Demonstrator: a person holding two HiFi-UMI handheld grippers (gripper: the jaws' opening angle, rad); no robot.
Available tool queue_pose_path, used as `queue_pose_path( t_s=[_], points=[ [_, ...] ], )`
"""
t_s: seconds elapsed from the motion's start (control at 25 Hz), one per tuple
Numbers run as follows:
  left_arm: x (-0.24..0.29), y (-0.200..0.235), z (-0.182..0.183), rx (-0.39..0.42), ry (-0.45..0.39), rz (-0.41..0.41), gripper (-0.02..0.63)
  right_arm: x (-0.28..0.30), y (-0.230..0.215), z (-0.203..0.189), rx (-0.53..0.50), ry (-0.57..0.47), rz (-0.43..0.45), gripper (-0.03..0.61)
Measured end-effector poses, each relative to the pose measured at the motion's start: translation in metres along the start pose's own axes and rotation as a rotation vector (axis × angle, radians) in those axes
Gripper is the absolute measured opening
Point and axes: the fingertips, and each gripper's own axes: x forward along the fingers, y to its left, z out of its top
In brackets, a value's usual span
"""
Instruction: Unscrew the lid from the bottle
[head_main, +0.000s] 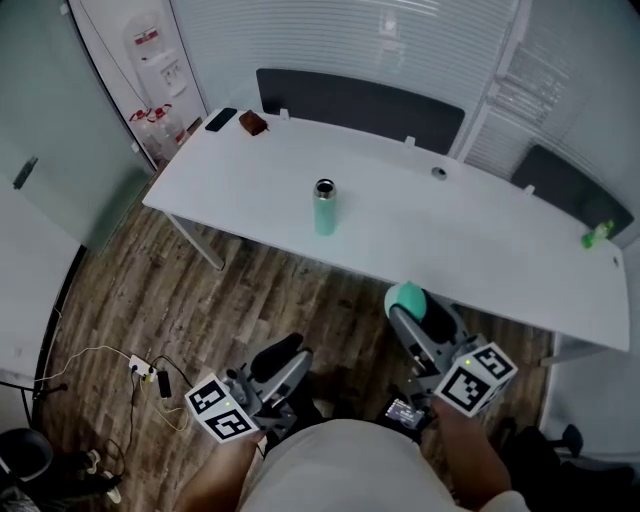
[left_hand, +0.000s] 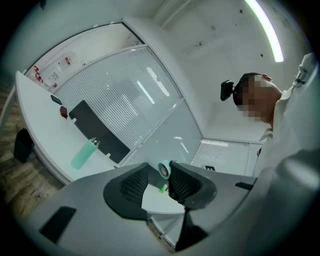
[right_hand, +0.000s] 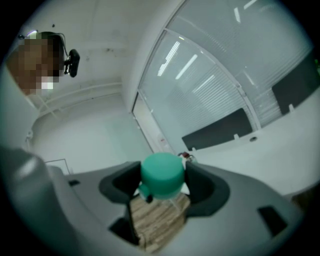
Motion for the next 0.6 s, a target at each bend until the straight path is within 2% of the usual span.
queue_pose_path(
  t_s=[0.2,0.6],
  points=[
    [-0.014,-0.032,-0.019,0.008,-0.016,0.012,0.152,-0.035,0.009,-0.003,-0.005,-0.010,0.023,0.288],
    [-0.045,-0.048,-0.012,0.001,-0.030,0.019,0.152,-0.053,0.047,-0.005,-0.008,-0.024,0.047,0.288]
  ],
)
